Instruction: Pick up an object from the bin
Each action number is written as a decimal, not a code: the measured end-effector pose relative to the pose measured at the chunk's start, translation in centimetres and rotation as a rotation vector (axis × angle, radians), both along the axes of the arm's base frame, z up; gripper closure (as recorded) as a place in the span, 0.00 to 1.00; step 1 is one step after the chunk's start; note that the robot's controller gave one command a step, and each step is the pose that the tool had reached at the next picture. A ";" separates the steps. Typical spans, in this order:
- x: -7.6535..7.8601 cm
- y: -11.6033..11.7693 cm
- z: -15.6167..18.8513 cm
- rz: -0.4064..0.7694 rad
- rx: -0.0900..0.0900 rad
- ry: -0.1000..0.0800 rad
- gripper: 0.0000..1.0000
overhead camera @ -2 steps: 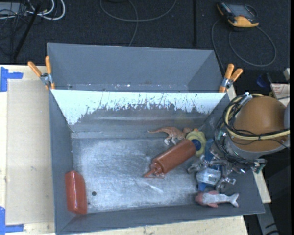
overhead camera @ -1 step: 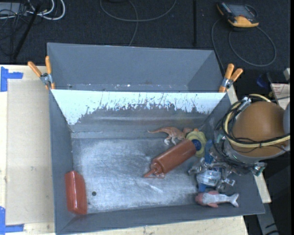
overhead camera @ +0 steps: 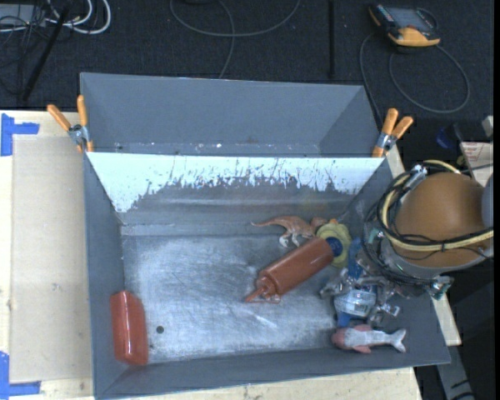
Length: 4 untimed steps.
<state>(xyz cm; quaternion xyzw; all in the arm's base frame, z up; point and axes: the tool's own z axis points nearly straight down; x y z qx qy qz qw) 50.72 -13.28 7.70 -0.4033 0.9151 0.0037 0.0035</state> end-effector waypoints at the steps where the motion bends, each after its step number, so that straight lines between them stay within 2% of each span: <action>1: 0.0 0.0 0.0 0.001 -0.001 0.000 1.00; 2: -0.1 0.0 0.5 0.002 -0.002 0.005 1.00; 3: -0.3 0.0 2.4 0.000 -0.004 0.014 1.00; 4: -0.2 0.0 4.8 -0.002 -0.007 0.007 1.00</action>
Offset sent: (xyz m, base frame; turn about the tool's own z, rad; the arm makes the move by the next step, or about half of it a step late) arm 0.0000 0.0001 0.0536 0.0000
